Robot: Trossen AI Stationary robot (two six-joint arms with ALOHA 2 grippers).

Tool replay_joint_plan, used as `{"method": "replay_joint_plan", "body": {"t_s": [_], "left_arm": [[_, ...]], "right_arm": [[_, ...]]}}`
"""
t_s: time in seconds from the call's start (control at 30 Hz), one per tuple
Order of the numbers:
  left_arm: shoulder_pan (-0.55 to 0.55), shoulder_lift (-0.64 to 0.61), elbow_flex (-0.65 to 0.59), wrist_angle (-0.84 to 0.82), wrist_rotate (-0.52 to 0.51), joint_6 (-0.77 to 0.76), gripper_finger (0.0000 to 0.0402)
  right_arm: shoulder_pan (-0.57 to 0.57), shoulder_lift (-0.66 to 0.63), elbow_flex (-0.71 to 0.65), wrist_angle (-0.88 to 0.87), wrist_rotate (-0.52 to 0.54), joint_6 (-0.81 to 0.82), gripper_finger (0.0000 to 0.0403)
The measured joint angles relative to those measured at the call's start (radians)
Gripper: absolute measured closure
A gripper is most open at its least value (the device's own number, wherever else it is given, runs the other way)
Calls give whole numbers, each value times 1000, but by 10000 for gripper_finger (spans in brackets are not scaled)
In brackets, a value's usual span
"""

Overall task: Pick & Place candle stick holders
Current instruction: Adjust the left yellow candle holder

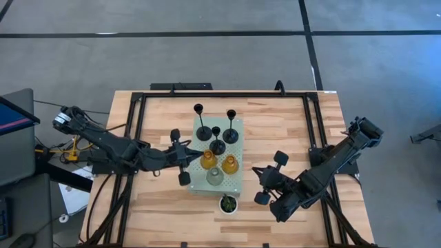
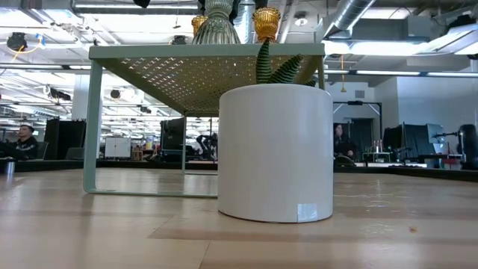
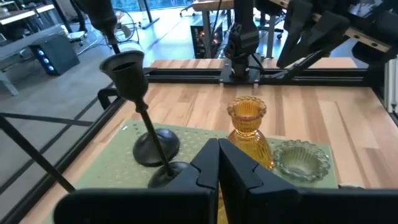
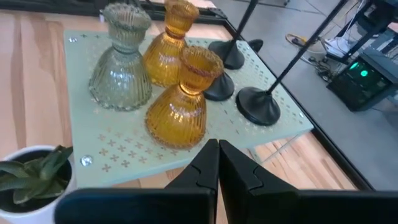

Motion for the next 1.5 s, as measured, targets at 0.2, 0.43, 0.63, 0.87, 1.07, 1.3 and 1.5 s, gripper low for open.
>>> {"method": "replay_joint_plan", "body": {"t_s": [0.2, 0.43, 0.63, 0.87, 1.07, 1.3, 1.5], "left_arm": [[-32, 1, -2, -9, 1, 0, 398], [-76, 1, -3, -124, -5, -91, 398], [-82, 12, -5, -240, -8, -223, 398], [-80, -9, -6, -207, -7, -171, 395], [-79, -16, -6, -78, -3, 64, 394], [-68, -17, 97, -11, -6, 92, 398], [-68, -13, 244, -110, -92, 139, 398]], "right_arm": [[-10, -14, -1, 173, -28, -171, 403], [-112, -26, 0, 527, -322, -565, 403], [-219, -20, -1, 527, -451, -578, 403], [-217, -21, -1, 513, -459, -606, 403], [-208, -24, -1, 434, -437, -614, 403], [-201, -28, -1, 331, -361, -602, 403], [-182, -36, -1, 287, -346, -602, 403]]}}
